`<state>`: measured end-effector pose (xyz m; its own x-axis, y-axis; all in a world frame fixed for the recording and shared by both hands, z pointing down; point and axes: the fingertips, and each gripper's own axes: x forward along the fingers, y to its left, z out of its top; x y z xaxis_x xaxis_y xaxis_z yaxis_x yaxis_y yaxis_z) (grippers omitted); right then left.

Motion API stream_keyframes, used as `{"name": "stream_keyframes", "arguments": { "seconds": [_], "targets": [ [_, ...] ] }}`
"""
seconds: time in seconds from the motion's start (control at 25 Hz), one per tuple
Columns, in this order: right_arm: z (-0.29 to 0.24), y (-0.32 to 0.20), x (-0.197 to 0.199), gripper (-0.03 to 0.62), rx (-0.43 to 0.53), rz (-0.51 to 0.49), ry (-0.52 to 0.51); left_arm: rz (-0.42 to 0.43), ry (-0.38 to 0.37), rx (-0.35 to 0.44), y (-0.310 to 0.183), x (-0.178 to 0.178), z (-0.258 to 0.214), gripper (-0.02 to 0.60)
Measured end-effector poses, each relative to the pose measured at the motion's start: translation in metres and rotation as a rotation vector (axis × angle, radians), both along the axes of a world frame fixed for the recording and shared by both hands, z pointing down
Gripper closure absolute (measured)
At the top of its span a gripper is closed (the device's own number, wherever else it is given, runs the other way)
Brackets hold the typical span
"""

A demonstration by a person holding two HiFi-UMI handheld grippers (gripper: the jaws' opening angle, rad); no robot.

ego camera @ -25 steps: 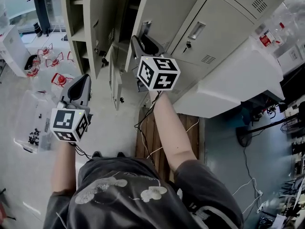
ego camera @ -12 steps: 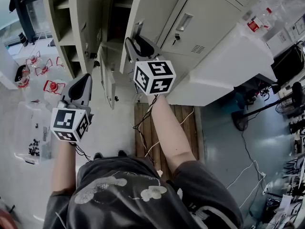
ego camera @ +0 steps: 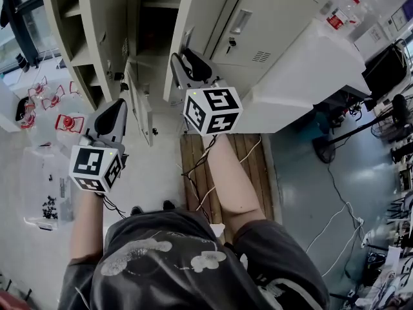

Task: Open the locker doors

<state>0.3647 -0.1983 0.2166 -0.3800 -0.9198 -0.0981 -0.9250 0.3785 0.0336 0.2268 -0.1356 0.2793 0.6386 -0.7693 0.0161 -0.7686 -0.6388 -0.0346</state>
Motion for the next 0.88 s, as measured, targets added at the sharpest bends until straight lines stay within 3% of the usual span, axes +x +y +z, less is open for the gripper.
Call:
{"name": "stream_keyframes", "arguments": {
  "seconds": [0.88],
  "targets": [
    [0.000, 0.055, 0.068, 0.501, 0.026, 0.228, 0.041, 0.199, 0.014, -0.004, 0.008, 0.064, 0.004, 0.572]
  ]
}}
